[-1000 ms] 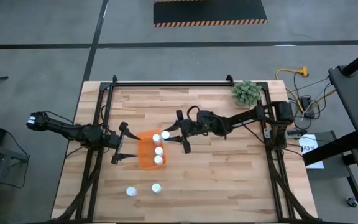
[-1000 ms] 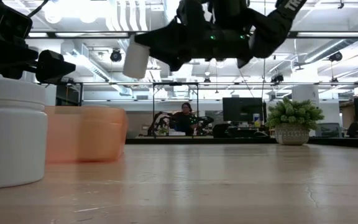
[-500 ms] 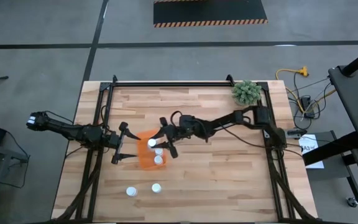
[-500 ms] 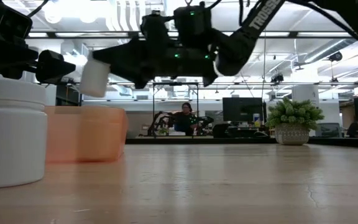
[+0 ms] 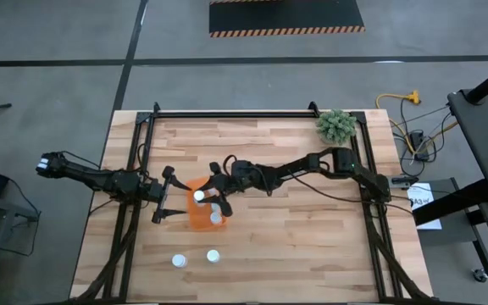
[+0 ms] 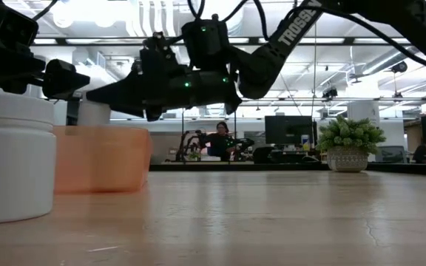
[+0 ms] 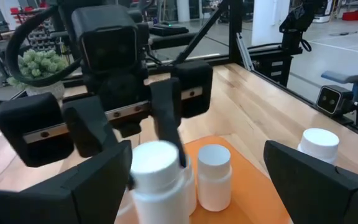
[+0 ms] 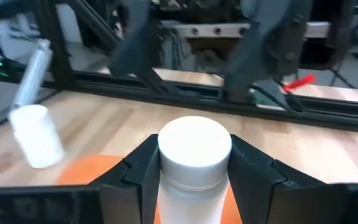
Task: Pick and place pill bottles into a basket
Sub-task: Put the top right white medicine bottle into the orange bin
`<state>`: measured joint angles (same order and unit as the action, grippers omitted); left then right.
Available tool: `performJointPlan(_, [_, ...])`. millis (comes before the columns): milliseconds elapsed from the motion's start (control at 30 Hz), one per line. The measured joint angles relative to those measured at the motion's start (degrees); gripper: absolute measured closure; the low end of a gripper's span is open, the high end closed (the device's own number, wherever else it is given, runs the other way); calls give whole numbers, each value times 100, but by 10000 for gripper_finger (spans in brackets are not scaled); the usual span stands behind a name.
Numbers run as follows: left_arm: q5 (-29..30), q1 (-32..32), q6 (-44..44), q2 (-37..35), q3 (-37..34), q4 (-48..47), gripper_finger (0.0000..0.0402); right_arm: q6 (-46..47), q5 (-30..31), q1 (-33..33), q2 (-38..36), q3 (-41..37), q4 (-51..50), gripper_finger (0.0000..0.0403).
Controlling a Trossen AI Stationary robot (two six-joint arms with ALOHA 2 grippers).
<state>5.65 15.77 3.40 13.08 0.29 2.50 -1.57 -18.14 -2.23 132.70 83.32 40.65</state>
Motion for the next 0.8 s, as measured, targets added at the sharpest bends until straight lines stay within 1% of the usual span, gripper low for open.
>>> performJointPlan(333, [0, 0, -1, 2, 0, 0, 56, -34, 26, -68, -9, 0, -12, 262])
performJointPlan(567, [-2, 0, 0, 2, 1, 0, 56, -139, 25, -187, -11, 195, -405, 262])
performJointPlan(800, [-1, 0, -1, 2, 0, 0, 56, -150, 8, -243, -22, 281, -444, 262])
